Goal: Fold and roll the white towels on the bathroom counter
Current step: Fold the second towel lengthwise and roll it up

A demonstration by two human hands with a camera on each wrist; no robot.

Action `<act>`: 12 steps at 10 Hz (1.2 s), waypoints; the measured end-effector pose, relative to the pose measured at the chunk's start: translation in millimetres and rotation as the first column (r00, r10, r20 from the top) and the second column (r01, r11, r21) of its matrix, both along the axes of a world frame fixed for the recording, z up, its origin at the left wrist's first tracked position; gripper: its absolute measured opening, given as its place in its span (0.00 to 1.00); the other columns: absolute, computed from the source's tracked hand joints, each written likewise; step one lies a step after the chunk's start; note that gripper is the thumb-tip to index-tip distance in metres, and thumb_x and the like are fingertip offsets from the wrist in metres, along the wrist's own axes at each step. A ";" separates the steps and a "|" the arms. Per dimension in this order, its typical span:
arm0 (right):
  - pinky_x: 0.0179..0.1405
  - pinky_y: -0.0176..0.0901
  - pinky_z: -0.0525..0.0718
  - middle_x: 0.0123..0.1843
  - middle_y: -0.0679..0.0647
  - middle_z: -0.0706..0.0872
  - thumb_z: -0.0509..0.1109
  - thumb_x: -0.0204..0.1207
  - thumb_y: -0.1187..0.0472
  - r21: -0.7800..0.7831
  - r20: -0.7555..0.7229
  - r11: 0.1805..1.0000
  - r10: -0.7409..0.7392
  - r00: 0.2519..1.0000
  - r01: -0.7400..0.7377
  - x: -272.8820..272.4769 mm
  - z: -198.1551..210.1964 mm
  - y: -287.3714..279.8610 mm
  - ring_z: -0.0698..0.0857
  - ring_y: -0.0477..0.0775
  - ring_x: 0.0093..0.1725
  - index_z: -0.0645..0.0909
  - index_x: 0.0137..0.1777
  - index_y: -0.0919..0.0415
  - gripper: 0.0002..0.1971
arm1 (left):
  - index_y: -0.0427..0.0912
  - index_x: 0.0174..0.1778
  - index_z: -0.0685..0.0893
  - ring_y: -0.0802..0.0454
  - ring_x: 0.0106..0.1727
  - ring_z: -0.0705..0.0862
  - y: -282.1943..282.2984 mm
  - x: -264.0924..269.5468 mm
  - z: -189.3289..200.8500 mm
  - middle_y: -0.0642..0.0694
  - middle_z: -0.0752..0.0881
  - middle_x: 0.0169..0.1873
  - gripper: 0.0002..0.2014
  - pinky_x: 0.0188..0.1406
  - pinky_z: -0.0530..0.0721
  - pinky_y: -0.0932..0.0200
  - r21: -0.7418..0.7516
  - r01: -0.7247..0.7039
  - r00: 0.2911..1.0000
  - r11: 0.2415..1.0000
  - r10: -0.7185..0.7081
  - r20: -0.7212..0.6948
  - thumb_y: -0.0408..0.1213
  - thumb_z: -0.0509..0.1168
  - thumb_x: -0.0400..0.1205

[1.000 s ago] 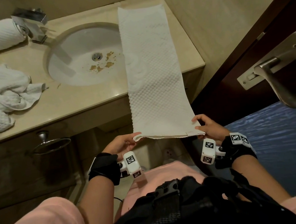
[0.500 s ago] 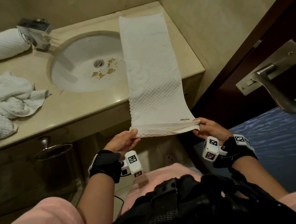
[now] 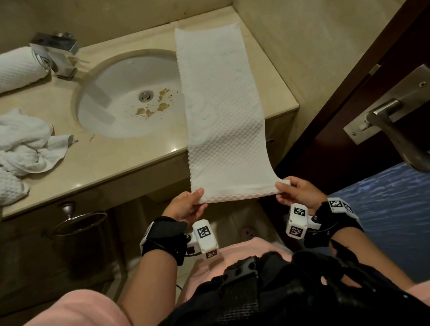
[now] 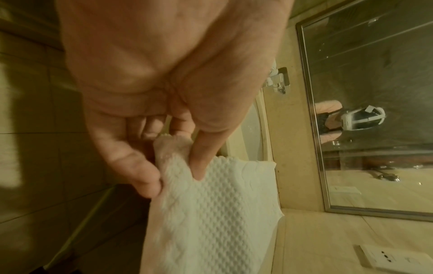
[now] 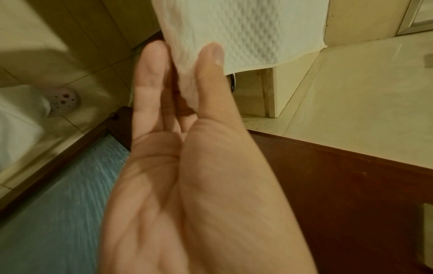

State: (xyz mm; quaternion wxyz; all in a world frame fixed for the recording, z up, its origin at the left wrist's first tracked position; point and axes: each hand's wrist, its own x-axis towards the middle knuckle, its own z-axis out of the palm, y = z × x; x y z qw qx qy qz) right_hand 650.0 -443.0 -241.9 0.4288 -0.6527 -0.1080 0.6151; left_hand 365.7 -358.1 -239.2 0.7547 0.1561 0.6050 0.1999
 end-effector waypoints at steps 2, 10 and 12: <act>0.34 0.35 0.89 0.47 0.66 0.84 0.67 0.80 0.70 -0.127 0.005 0.989 -0.079 0.997 0.079 -6.9 -5.1 0.2 0.87 0.58 0.43 0.76 0.44 0.70 0.04 | 0.33 0.57 0.77 0.51 0.24 0.85 -1.8 7.3 -6.0 0.34 0.81 0.39 0.10 0.23 0.84 0.68 -0.028 -0.009 0.992 1.000 0.006 -0.125 0.30 0.66 0.81; 0.24 0.36 0.73 0.25 0.55 0.80 0.65 0.77 0.68 -0.396 0.167 0.885 0.331 0.929 -0.244 -3.4 7.0 26.5 0.74 0.50 0.29 0.74 0.35 0.61 0.09 | 0.35 0.65 0.81 0.55 0.18 0.80 4.6 -11.9 -0.6 0.34 0.81 0.46 0.15 0.16 0.82 0.66 -0.149 0.198 0.977 0.969 -0.207 -0.051 0.24 0.55 0.86; 0.34 0.37 0.80 0.15 0.42 0.81 0.60 0.84 0.65 -0.355 0.110 0.895 0.328 0.938 -0.271 -3.4 25.6 31.9 0.80 0.49 0.36 0.72 0.40 0.58 0.10 | 0.28 0.68 0.75 0.50 0.22 0.84 18.8 -17.0 0.2 0.34 0.82 0.45 0.15 0.20 0.86 0.62 -0.240 0.268 0.957 0.933 -0.287 -0.046 0.28 0.58 0.86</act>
